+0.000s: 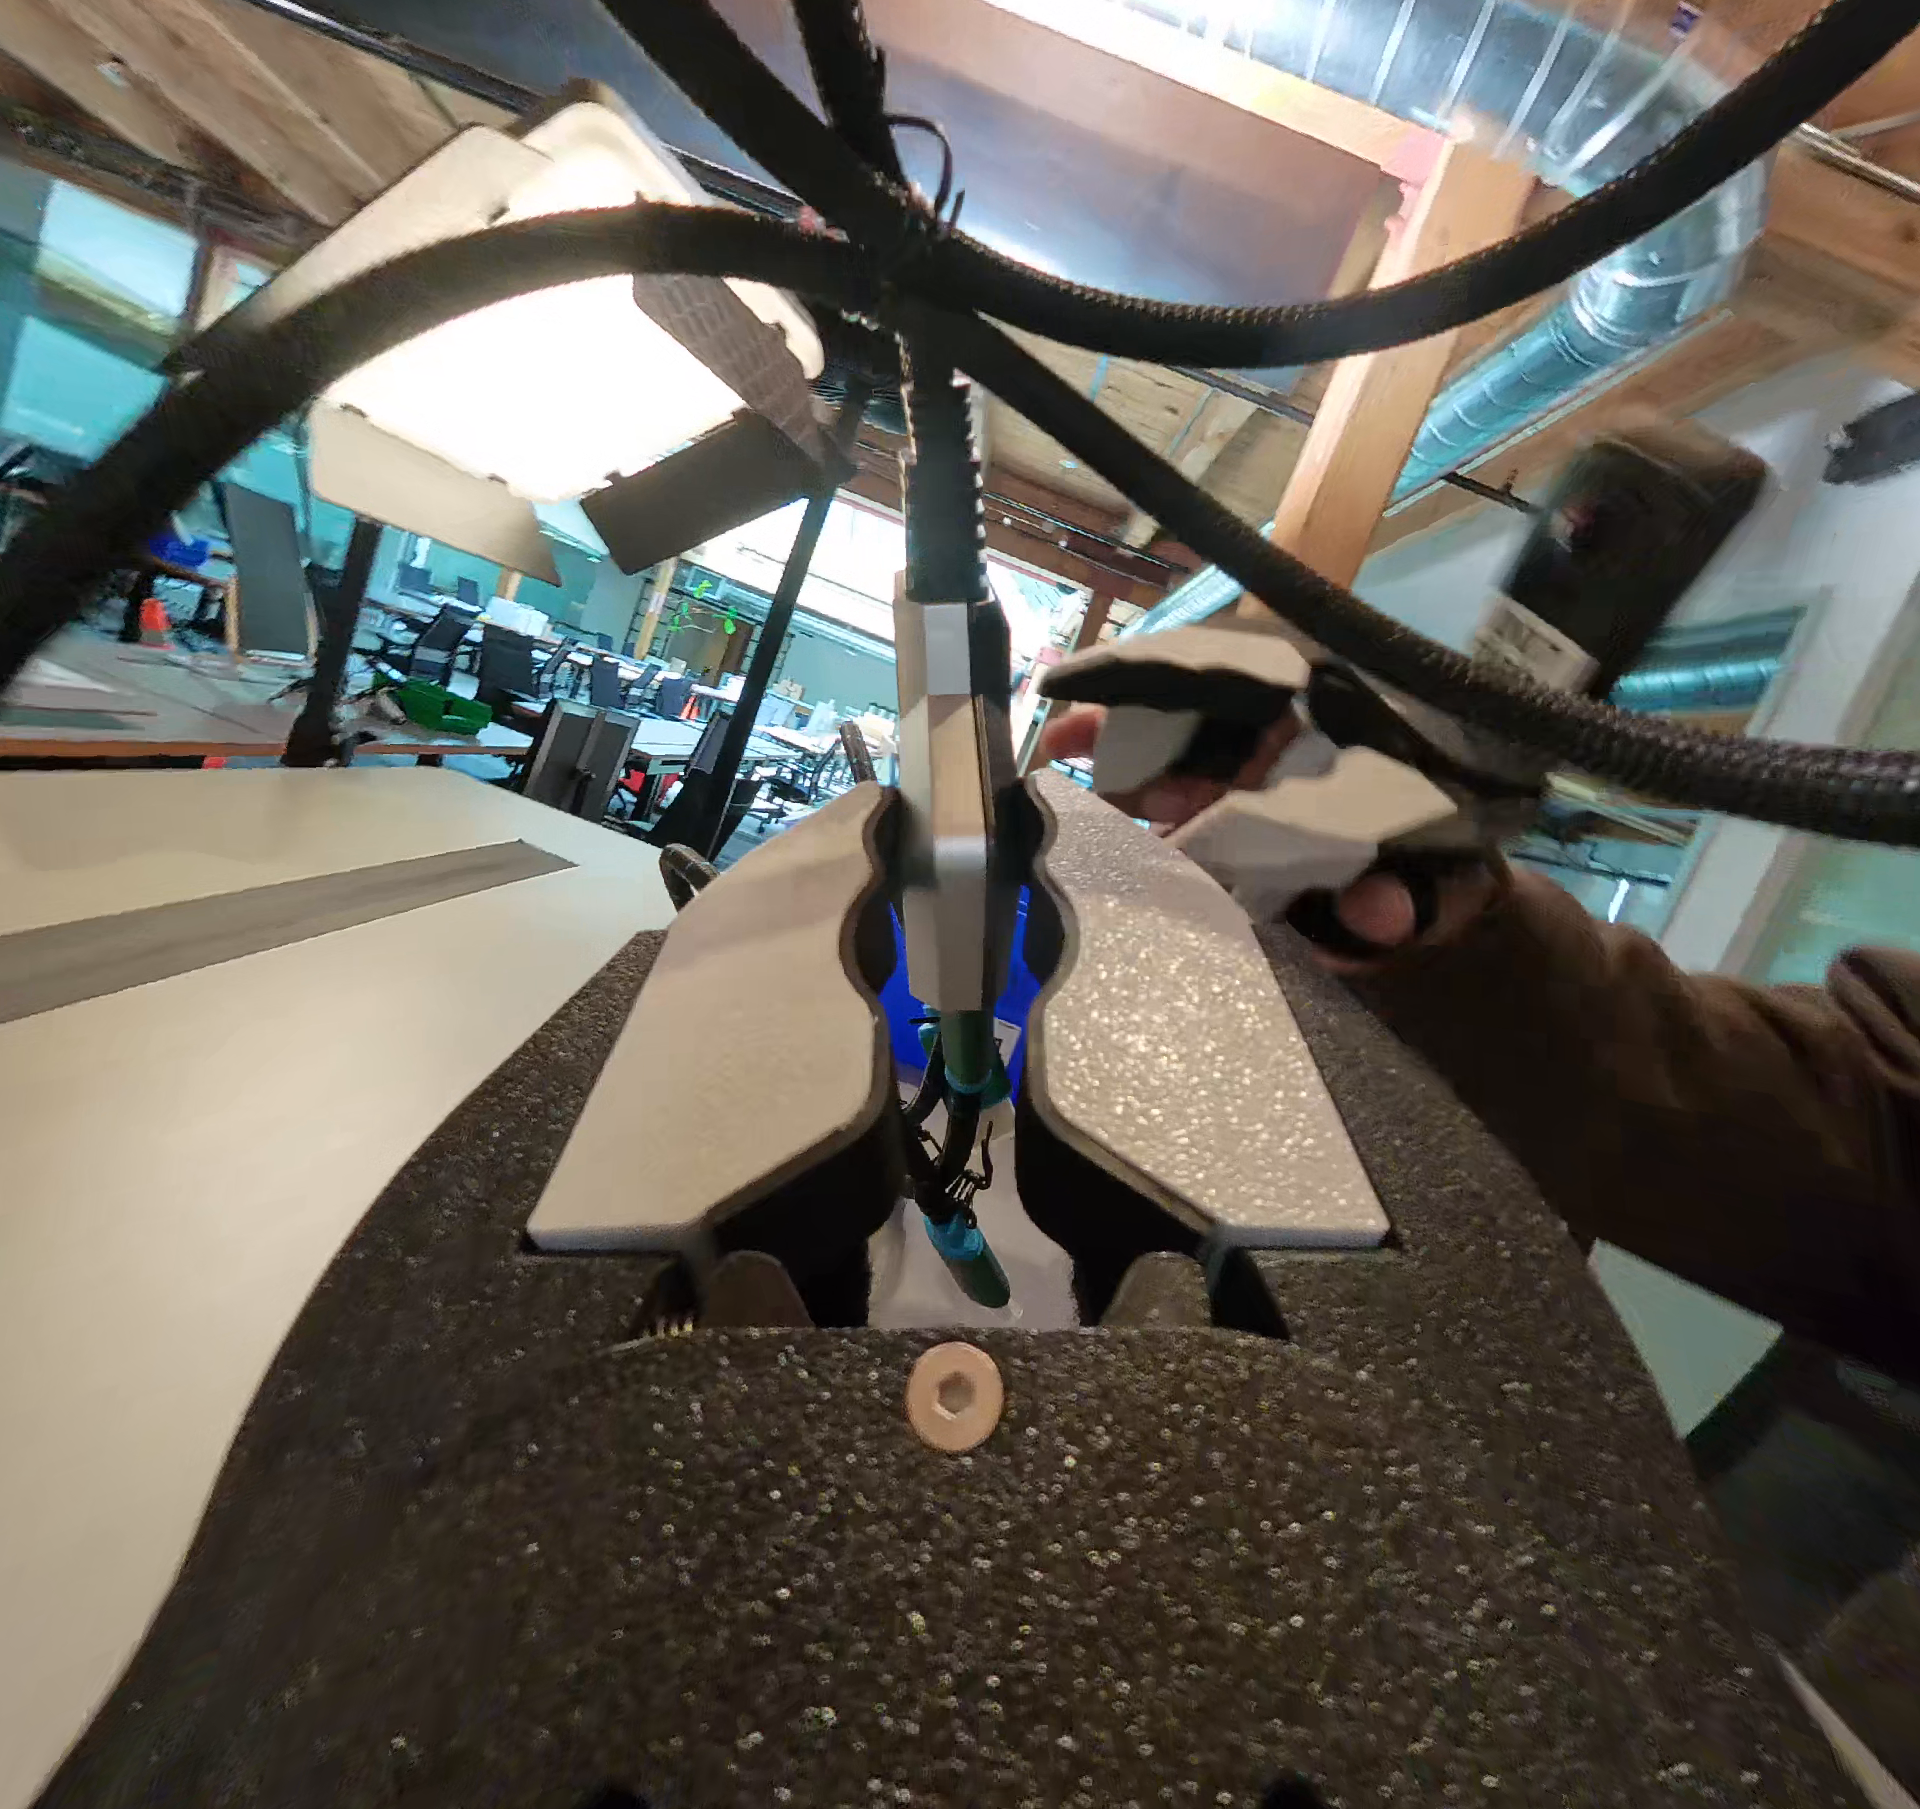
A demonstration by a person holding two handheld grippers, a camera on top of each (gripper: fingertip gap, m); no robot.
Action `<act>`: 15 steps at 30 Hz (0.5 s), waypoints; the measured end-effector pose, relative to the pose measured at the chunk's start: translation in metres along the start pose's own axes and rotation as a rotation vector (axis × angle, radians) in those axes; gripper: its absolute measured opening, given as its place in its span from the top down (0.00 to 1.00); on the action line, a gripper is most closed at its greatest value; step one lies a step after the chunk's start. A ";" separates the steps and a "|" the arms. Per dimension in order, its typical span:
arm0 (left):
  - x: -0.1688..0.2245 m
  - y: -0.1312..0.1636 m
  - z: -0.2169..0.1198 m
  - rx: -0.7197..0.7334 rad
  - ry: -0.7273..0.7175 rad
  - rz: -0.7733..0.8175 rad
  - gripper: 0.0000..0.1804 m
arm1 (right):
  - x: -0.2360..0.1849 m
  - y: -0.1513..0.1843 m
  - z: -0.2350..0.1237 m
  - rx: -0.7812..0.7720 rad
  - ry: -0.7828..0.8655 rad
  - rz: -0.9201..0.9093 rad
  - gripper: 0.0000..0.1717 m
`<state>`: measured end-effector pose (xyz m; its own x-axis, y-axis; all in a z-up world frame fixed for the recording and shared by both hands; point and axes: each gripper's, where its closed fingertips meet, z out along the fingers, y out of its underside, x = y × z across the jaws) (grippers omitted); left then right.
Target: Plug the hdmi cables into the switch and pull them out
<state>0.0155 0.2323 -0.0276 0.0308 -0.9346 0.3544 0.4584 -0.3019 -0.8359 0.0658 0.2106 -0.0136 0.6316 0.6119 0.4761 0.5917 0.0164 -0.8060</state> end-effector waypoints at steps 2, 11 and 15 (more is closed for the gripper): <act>0.015 0.003 0.004 -0.011 0.064 0.041 0.89 | 0.000 -0.005 -0.001 -0.024 -0.162 0.074 0.61; 0.061 0.013 0.010 -0.022 0.262 0.073 0.88 | -0.044 -0.001 -0.002 -0.197 -0.538 -0.030 0.77; 0.059 0.005 0.007 -0.002 0.265 0.029 0.86 | -0.045 -0.012 -0.004 -0.168 -0.527 -0.063 0.82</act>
<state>0.0264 0.1768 -0.0081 -0.1896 -0.9594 0.2087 0.4590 -0.2745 -0.8450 0.0325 0.1796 -0.0243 0.2820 0.9273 0.2461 0.7193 -0.0347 -0.6938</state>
